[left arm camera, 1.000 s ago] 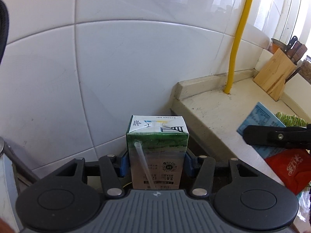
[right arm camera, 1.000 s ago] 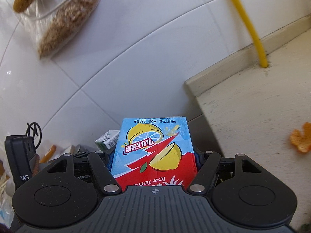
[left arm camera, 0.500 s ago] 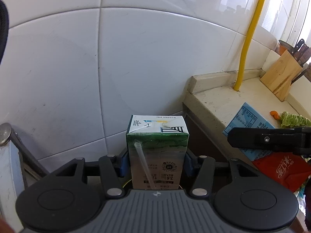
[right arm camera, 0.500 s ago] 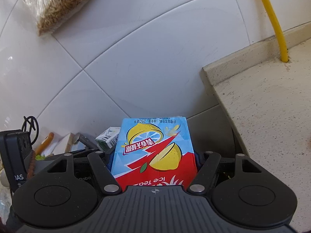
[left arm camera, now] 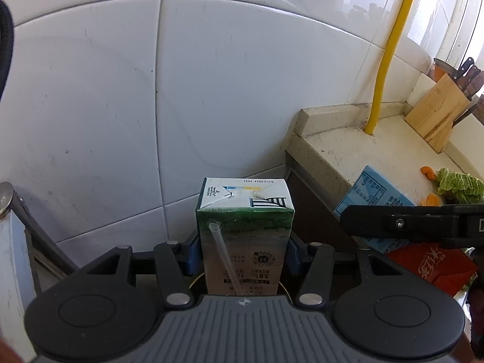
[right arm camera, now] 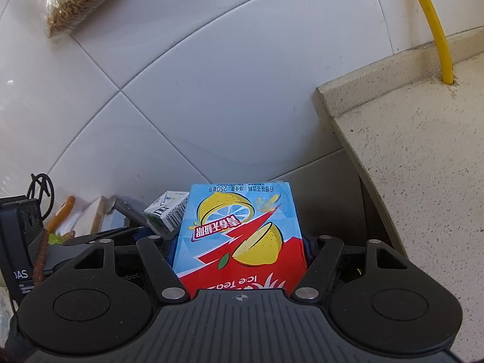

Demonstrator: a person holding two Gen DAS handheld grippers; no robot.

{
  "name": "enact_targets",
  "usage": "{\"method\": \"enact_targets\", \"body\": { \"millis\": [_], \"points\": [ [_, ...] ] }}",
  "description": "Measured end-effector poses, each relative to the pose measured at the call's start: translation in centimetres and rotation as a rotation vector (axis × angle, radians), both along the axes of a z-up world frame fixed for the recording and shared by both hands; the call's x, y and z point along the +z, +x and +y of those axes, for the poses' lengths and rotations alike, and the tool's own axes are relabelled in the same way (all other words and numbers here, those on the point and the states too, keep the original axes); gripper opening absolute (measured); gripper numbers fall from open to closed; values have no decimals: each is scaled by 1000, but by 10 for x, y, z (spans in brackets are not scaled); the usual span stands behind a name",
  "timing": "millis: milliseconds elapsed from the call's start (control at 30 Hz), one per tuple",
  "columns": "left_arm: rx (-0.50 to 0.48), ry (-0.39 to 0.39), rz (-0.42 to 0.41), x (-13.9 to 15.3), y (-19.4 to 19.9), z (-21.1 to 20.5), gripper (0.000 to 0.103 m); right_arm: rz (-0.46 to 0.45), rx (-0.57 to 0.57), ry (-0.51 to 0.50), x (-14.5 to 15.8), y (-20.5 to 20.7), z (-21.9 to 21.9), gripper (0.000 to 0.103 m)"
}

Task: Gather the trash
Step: 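Carry both held cartons past the counter edge toward the trash bin, then lower both held cartons down over the trash bin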

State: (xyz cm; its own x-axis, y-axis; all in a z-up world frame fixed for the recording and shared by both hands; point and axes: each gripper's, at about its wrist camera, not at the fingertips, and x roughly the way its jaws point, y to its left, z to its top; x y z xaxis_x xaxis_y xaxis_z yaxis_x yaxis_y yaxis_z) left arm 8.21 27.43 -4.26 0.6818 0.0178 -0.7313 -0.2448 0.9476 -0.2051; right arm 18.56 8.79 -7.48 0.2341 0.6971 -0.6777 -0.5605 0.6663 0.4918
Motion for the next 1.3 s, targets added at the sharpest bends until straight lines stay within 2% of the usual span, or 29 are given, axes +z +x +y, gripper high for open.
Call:
{"method": "enact_targets", "body": {
  "millis": [1300],
  "points": [
    [-38,-3,111,-19,10,2,50,59,-16,-63,-6,0,-5,74]
  ]
}}
